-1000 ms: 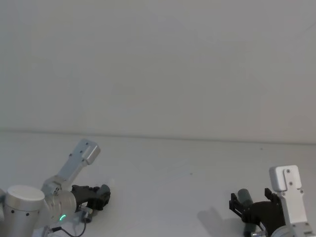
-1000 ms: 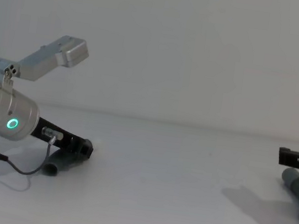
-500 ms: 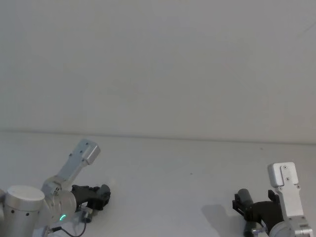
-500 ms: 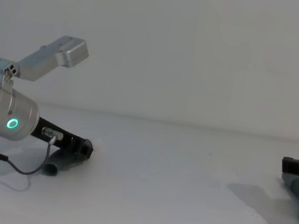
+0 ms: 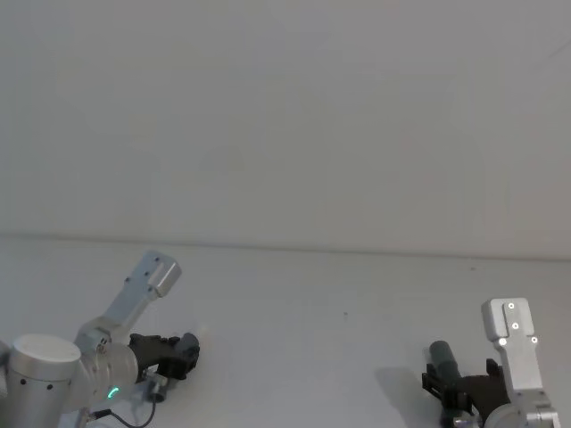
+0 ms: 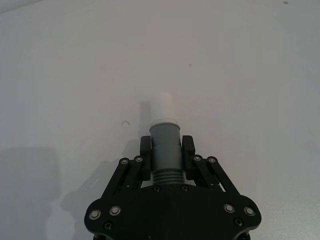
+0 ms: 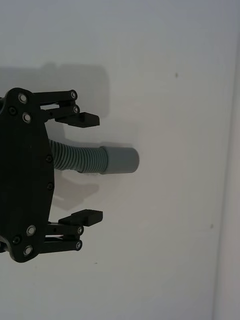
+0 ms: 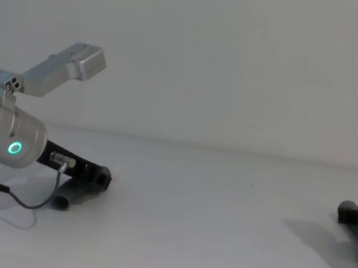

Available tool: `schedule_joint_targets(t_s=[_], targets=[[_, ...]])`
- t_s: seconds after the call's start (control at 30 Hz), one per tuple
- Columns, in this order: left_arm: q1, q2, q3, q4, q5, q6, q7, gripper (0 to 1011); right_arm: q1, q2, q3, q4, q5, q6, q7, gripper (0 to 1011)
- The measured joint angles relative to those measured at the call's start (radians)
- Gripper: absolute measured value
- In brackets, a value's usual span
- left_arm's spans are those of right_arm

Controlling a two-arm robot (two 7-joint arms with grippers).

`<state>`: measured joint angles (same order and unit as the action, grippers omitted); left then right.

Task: Use both hands to pick up one end of the pipe from the table, align the ends, and insert them.

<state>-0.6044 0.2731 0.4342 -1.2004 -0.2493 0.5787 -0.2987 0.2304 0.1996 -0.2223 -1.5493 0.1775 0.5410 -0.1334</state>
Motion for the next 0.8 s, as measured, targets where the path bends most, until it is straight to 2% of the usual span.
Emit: schedule_joint_targets(t_s=[0.8], targets=[[0.0, 0.0, 0.0, 0.0, 0.0, 0.0, 0.0, 327, 0.032, -0.071, 0.047, 0.031, 0.022, 0.097, -0.032, 1000]])
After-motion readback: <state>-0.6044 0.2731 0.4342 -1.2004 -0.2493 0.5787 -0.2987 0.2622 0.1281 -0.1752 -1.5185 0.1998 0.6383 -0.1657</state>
